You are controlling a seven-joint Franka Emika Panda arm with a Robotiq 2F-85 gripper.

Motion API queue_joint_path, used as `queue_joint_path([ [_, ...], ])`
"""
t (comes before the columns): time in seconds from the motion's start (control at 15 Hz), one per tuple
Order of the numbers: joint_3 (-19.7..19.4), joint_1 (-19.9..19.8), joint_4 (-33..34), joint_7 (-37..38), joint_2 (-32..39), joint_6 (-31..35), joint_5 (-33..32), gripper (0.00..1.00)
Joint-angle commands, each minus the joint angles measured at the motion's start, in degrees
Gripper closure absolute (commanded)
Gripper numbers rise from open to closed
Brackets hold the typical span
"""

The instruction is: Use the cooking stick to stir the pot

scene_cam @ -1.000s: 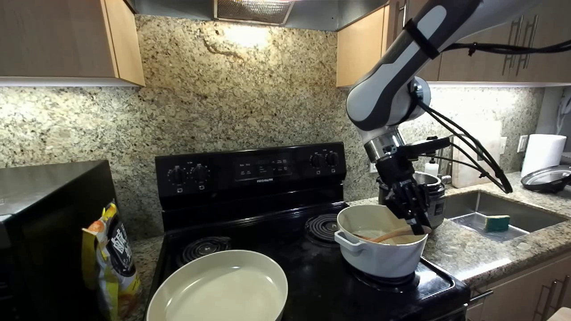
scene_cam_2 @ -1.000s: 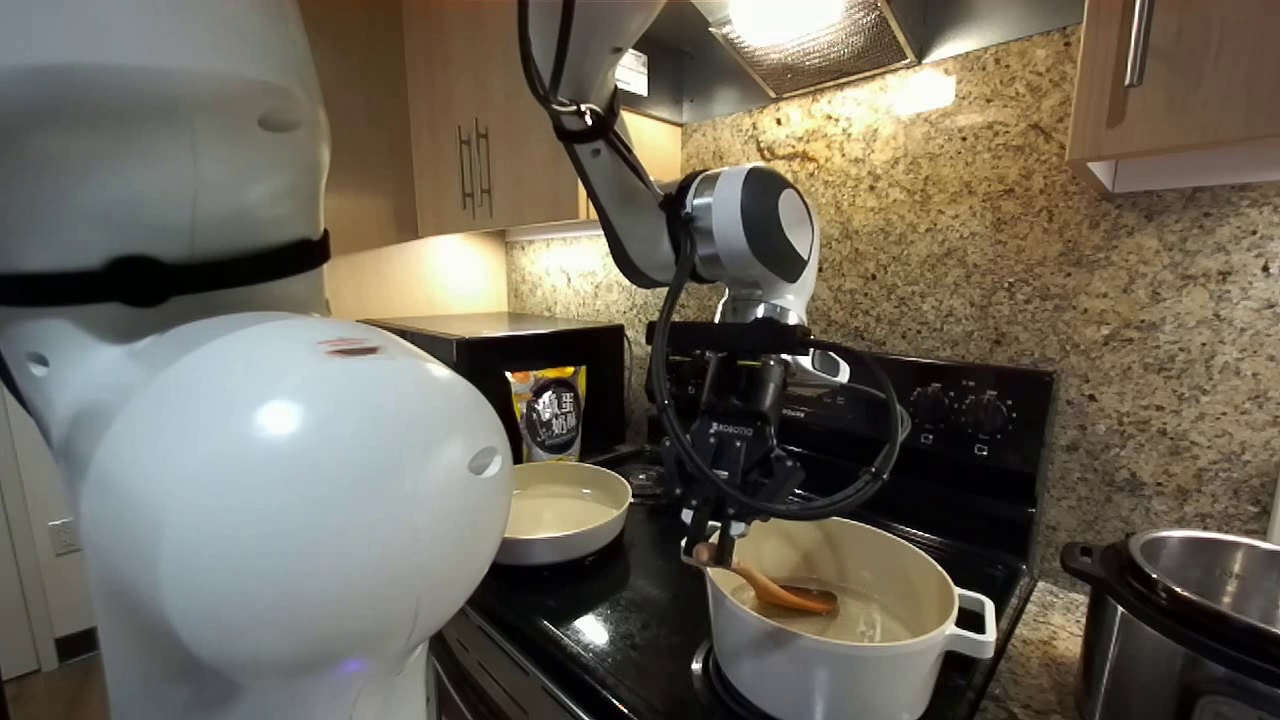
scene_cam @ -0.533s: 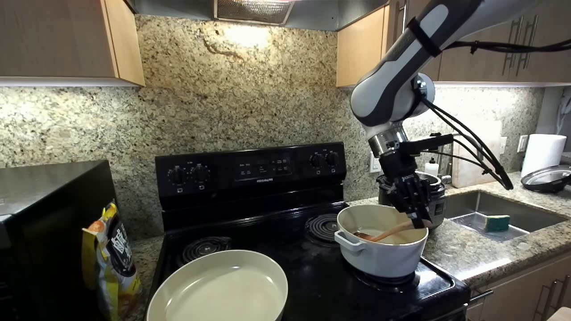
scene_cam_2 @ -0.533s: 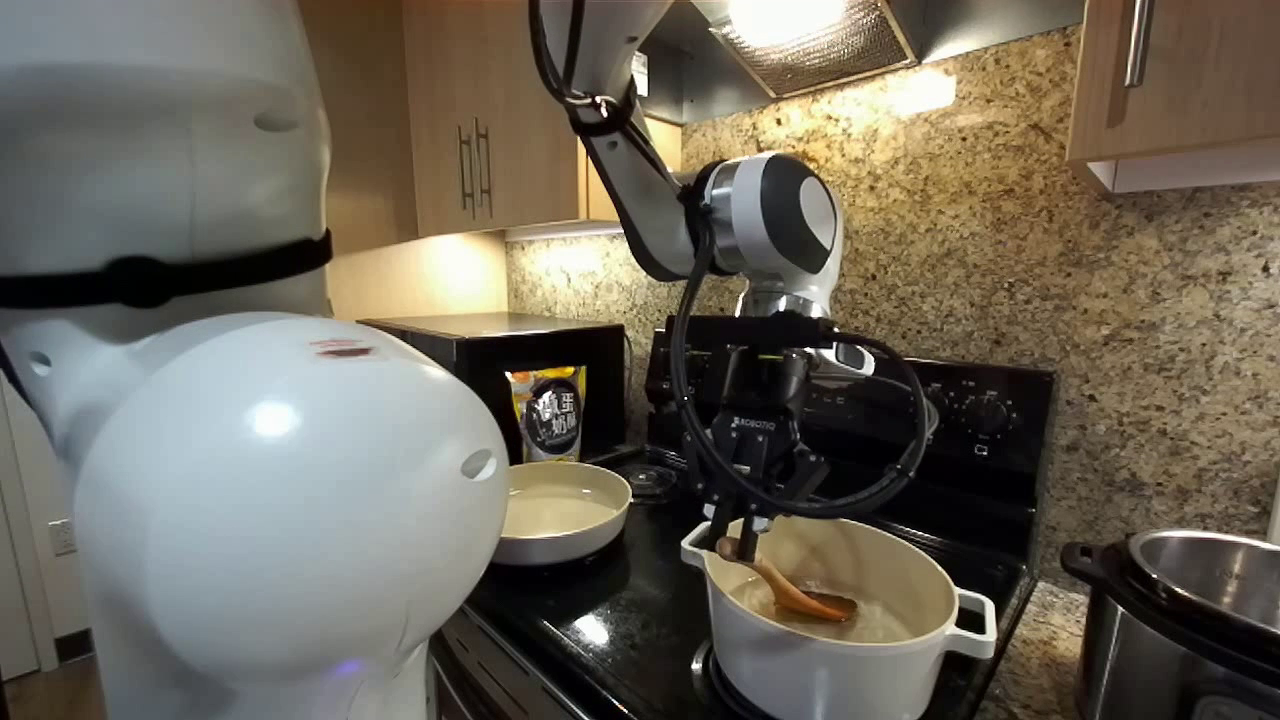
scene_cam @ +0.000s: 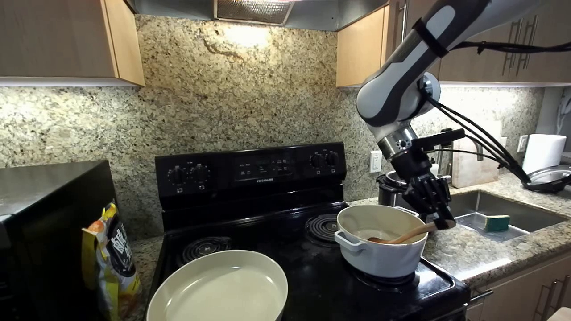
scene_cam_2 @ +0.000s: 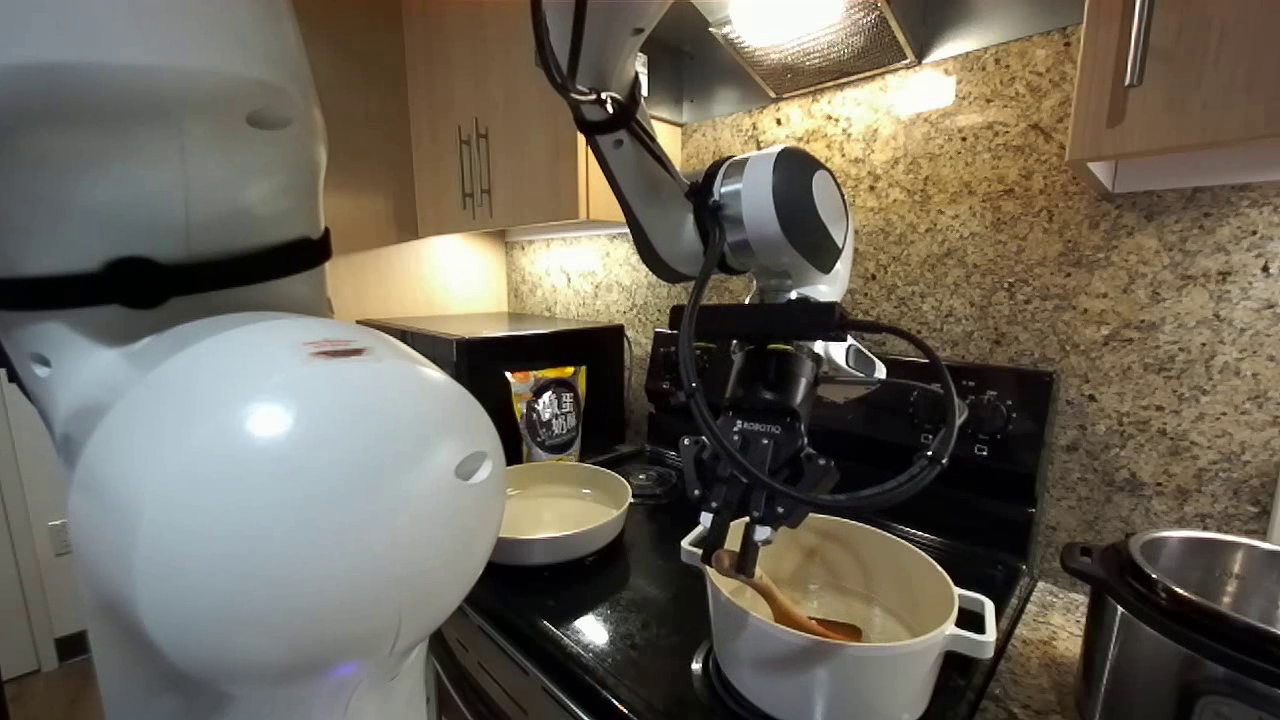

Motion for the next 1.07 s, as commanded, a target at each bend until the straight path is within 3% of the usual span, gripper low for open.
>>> queue_joint_path([
  [0.0, 1.1, 1.1, -2.2, -4.2, -2.9, -2.4, -0.6, 0.94],
  [0.4, 1.4, 2.9, -0.4, -8.0, -0.3, -0.6, 3.5, 0.94],
  [1.0, 0.3, 0.9, 1.2, -1.6, 2.2, 7.5, 4.3, 0.94],
])
